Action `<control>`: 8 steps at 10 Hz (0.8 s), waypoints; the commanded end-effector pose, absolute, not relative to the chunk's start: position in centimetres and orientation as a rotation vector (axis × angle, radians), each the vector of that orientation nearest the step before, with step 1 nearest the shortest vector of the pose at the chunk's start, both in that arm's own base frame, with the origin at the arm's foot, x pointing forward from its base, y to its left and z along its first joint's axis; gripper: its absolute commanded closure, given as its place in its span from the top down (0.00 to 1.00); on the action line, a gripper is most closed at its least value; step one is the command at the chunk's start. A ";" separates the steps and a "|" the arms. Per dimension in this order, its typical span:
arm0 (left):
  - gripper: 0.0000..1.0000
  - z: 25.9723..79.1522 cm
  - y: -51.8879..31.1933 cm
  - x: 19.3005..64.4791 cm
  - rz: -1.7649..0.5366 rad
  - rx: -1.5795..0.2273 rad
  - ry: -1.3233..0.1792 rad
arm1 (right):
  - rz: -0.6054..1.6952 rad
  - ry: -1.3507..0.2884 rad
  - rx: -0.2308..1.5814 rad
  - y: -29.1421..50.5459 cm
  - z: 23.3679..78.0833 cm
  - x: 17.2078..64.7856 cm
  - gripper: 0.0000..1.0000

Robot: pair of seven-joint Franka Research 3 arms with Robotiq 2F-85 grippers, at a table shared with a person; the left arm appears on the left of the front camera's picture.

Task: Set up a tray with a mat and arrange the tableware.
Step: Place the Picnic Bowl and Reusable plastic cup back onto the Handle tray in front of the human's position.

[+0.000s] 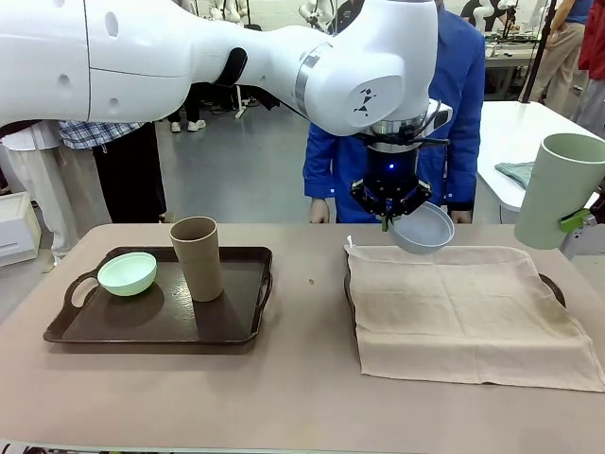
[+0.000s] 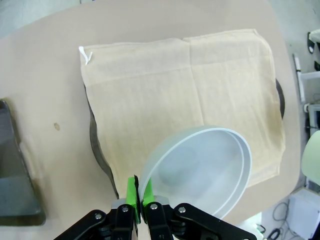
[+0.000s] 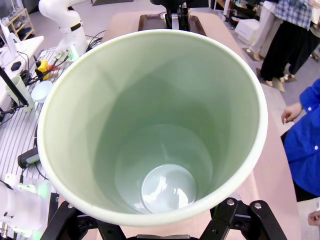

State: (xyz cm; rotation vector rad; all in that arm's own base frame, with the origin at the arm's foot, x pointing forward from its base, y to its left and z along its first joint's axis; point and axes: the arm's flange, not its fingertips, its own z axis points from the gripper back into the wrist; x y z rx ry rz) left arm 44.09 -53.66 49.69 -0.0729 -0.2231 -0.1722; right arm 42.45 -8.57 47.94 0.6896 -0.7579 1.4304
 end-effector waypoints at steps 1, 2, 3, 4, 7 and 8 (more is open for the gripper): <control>0.04 49.7 -53.7 44.1 -0.172 -0.073 -0.223 | 1.430 -0.758 0.690 -8.6 47.9 42.4 0.81; 0.04 48.4 -52.9 45.0 -0.144 -0.116 -0.193 | 1.432 -0.751 0.745 -9.0 46.6 43.3 0.81; 0.04 47.1 -52.5 45.5 -0.128 -0.128 -0.173 | 1.420 -0.759 0.795 -9.3 45.2 44.1 0.81; 0.04 46.1 -52.0 45.6 -0.123 -0.156 -0.172 | 1.403 -0.763 0.832 -9.3 43.8 44.8 0.81; 0.04 41.9 -51.8 45.9 -0.096 -0.243 -0.134 | 1.381 -0.775 0.905 -9.4 39.6 46.5 0.81; 0.04 41.0 -51.8 46.1 -0.098 -0.249 -0.130 | 1.388 -0.789 0.910 -9.3 38.6 47.0 0.81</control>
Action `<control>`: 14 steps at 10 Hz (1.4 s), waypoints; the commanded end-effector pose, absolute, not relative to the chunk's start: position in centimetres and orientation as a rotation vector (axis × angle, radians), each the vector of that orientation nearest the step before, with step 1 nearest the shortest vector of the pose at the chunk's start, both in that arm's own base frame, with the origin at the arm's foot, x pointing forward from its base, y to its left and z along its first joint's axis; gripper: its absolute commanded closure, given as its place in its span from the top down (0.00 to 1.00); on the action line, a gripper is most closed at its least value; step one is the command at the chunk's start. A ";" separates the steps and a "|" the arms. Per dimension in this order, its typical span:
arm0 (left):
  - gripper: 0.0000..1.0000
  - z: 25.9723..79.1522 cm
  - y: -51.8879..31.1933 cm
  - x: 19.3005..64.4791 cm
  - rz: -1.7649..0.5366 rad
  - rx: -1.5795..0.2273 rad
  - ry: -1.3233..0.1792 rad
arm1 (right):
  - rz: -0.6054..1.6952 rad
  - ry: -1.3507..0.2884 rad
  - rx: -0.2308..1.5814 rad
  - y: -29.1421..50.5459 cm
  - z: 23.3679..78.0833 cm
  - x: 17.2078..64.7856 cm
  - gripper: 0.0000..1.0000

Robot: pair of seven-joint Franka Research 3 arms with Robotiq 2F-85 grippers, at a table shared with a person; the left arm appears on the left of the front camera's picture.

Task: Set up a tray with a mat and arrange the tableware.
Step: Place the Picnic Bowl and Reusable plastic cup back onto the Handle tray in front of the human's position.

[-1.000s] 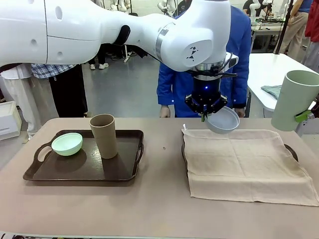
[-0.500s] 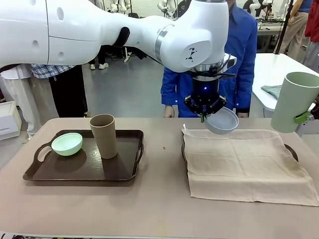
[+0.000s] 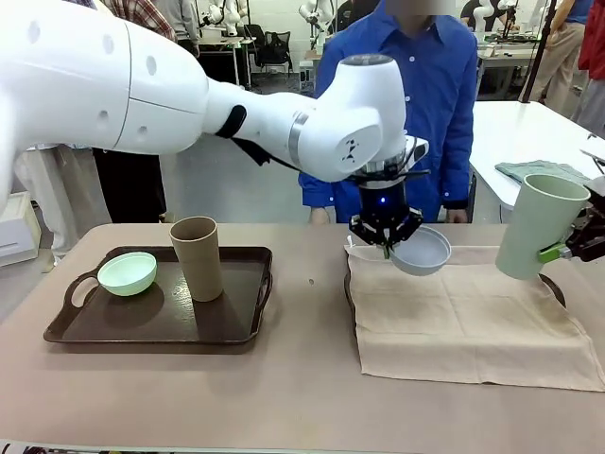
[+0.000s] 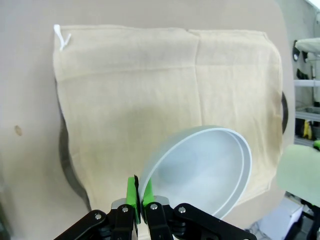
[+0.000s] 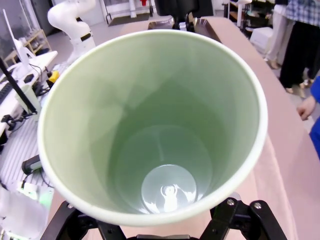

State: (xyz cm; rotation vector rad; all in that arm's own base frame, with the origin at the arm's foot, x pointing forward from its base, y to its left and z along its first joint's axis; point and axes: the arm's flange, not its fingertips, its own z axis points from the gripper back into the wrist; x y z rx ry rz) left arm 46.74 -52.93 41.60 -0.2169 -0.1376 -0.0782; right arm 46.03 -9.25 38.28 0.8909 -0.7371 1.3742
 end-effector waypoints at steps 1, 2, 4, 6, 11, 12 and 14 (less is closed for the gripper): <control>0.04 40.0 -51.8 45.7 -0.098 -0.213 -0.122 | 1.386 -0.789 0.917 -8.9 37.4 47.1 0.81; 0.04 38.8 -51.8 46.1 -0.095 -0.222 -0.110 | 1.382 -0.789 0.921 -8.8 36.4 47.6 0.81; 0.04 37.8 -51.6 46.3 -0.091 -0.223 -0.096 | 1.385 -0.750 0.907 -8.3 34.4 48.2 0.81; 0.04 37.3 -51.5 46.1 -0.085 -0.217 -0.080 | 1.391 -0.701 0.891 -7.4 32.6 48.2 0.81; 0.04 35.9 -51.4 46.4 -0.078 -0.209 -0.061 | 1.405 -0.674 0.804 -6.6 29.6 48.7 0.81; 0.04 35.4 -51.4 46.6 -0.078 -0.211 -0.058 | 1.401 -0.677 0.794 -6.6 29.2 48.9 0.81; 0.04 34.9 -51.3 46.9 -0.083 -0.214 -0.065 | 1.397 -0.683 0.791 -6.7 28.6 49.3 0.81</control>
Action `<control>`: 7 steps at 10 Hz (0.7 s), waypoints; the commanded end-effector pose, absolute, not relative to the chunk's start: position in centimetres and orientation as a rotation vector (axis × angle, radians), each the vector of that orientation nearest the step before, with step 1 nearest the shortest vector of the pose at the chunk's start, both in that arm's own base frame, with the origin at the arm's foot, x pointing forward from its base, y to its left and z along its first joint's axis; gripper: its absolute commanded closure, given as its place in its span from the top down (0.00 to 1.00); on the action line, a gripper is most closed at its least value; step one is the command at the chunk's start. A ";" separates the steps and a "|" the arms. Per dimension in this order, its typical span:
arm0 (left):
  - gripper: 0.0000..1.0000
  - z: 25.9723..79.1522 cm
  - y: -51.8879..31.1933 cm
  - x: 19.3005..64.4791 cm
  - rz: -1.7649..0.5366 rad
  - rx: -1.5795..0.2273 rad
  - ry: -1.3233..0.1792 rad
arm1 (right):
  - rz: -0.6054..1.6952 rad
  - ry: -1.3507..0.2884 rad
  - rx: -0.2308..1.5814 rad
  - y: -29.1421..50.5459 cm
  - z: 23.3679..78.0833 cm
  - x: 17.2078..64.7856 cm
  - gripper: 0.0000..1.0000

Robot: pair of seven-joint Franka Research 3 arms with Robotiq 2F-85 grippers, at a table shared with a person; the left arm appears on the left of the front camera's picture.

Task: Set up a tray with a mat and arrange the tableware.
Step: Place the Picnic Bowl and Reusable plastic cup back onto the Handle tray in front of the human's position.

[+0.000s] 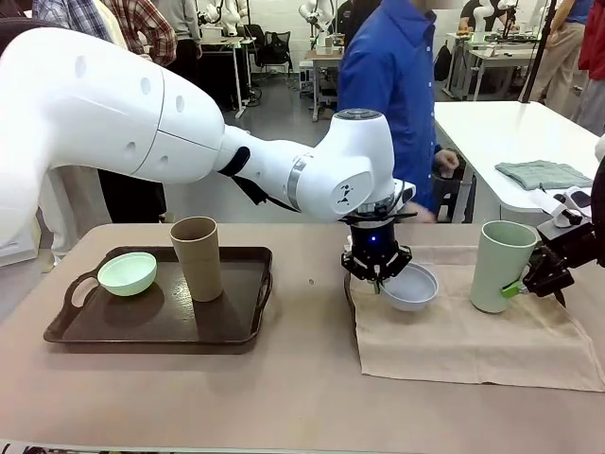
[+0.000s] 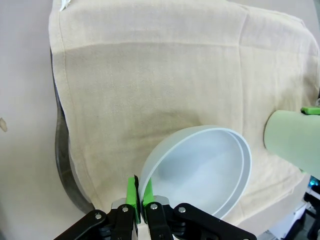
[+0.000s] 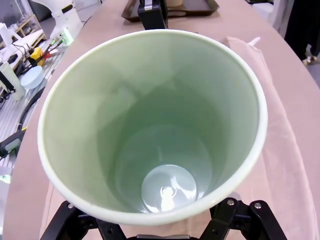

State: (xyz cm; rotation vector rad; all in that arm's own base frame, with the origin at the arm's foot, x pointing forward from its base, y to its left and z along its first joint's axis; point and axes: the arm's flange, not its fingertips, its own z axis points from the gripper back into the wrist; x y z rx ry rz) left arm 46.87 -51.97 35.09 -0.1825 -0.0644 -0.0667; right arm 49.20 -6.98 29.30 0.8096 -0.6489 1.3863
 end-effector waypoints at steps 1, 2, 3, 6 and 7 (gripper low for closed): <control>0.04 34.6 -51.3 46.9 -0.083 -0.212 -0.062 | 1.395 -0.677 0.786 -6.7 28.4 49.4 0.81; 0.04 34.3 -51.2 47.0 -0.083 -0.209 -0.059 | 1.392 -0.661 0.753 -6.7 28.2 49.5 0.81; 0.64 34.3 -51.2 47.0 -0.085 -0.214 -0.052 | 1.389 -0.648 0.731 -6.7 28.4 49.4 1.00; 0.67 34.9 -50.8 46.9 -0.079 -0.191 -0.023 | 1.319 -0.518 0.618 -7.1 30.3 48.8 1.00; 1.00 35.1 -50.7 46.8 -0.100 -0.182 -0.003 | 1.297 -0.467 0.576 -7.5 31.1 48.6 1.00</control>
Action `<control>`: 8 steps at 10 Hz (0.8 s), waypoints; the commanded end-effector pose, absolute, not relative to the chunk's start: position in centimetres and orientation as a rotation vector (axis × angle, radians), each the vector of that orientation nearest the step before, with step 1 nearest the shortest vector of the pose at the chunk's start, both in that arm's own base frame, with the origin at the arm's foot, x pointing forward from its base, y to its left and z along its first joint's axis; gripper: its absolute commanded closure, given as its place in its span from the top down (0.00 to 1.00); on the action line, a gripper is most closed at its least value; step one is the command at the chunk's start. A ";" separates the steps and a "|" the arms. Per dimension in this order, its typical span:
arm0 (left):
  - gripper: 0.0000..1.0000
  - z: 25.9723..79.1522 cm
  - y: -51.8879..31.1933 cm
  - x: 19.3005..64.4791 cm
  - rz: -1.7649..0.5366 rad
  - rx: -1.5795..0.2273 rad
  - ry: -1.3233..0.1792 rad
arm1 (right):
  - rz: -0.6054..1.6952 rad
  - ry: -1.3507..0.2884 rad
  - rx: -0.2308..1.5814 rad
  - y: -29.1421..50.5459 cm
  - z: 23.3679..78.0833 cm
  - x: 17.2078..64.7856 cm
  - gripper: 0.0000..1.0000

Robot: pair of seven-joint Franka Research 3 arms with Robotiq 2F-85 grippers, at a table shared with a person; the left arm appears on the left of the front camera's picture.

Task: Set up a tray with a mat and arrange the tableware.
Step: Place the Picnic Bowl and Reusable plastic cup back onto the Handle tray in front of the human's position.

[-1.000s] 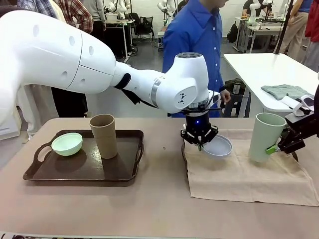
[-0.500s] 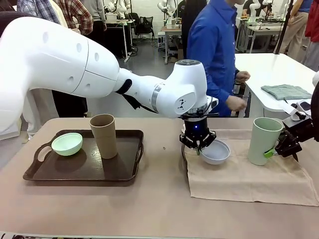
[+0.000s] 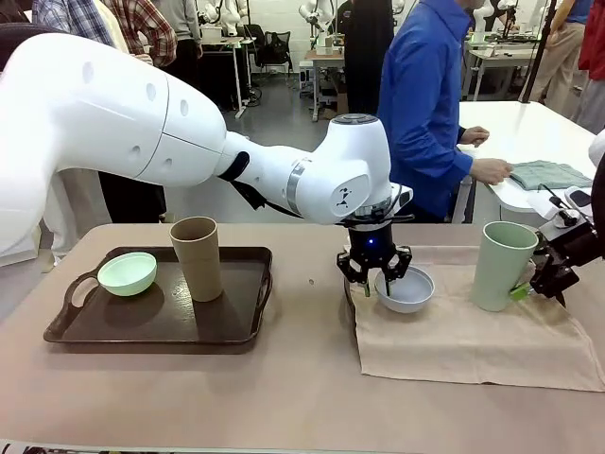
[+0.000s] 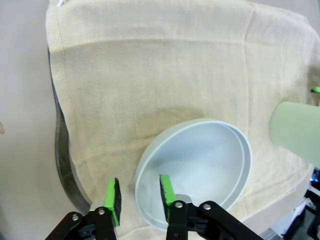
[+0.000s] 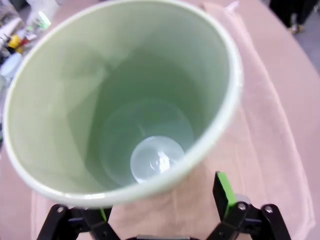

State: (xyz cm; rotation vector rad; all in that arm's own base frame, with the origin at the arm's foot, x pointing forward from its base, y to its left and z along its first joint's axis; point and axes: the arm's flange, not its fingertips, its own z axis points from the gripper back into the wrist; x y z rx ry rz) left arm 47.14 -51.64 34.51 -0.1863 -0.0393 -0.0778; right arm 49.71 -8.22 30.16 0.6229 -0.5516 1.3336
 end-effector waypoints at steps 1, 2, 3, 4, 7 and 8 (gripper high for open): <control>0.87 35.6 -50.4 46.6 -0.106 -0.177 0.005 | 1.267 -0.424 0.562 -7.6 32.1 48.5 1.00; 1.00 35.8 -50.3 46.5 -0.110 -0.180 -0.003 | 1.237 -0.410 0.525 -8.1 32.9 48.3 1.00; 1.00 36.2 -50.1 46.4 -0.116 -0.180 -0.007 | 1.214 -0.389 0.500 -8.4 33.5 48.2 1.00; 1.00 36.7 -49.8 46.0 -0.121 -0.175 -0.012 | 1.174 -0.331 0.462 -8.7 33.9 48.0 1.00; 1.00 39.6 -48.0 44.6 -0.155 -0.132 -0.050 | 0.942 -0.143 0.335 -9.0 37.6 47.5 1.00; 1.00 41.3 -47.5 44.1 -0.185 -0.096 -0.070 | 0.871 -0.119 0.273 -8.8 39.8 47.4 1.00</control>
